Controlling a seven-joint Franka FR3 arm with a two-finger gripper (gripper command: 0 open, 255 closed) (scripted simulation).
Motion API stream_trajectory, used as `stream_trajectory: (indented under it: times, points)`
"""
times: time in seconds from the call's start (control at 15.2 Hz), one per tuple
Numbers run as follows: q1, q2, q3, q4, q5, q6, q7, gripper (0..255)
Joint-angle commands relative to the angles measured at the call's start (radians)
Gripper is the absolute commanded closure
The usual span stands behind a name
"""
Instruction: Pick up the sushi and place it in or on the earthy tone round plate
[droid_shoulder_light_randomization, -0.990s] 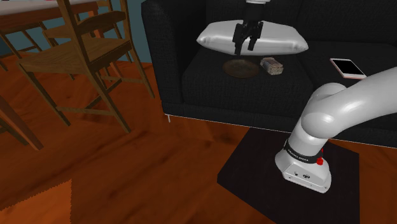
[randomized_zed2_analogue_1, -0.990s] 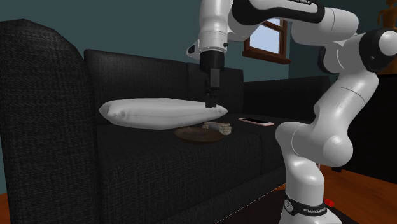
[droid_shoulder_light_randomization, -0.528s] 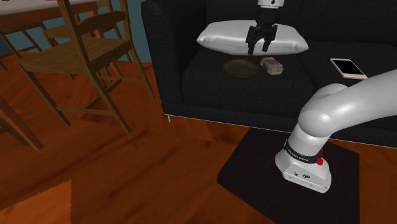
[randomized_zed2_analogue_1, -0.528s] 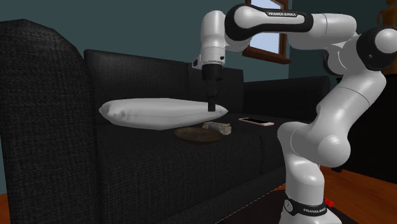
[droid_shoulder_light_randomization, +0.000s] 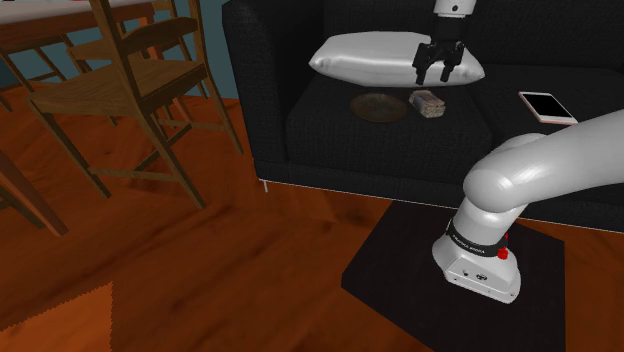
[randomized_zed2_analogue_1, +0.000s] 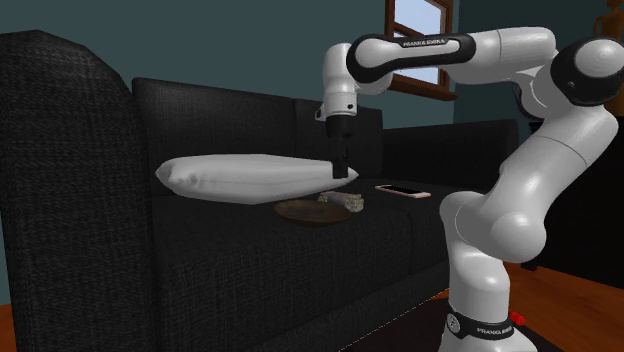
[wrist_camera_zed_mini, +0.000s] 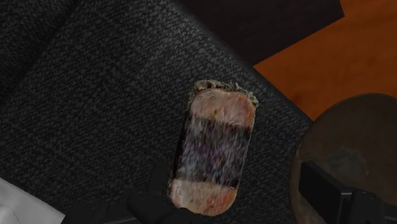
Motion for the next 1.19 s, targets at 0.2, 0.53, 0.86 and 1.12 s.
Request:
stream_trajectory:
  times: [0.2,0.53,0.86,1.12]
  points:
    - [-0.014,-0.01,-0.015,-0.061,-0.014,0.049,0.001,0]
    - [-0.017,-0.017,-0.02,-0.114,-0.02,0.094,0.003,0]
    - [-0.017,-0.017,-0.02,-0.114,-0.02,0.094,0.003,0]
    - [-0.017,-0.018,-0.02,-0.114,-0.02,0.093,0.003,255]
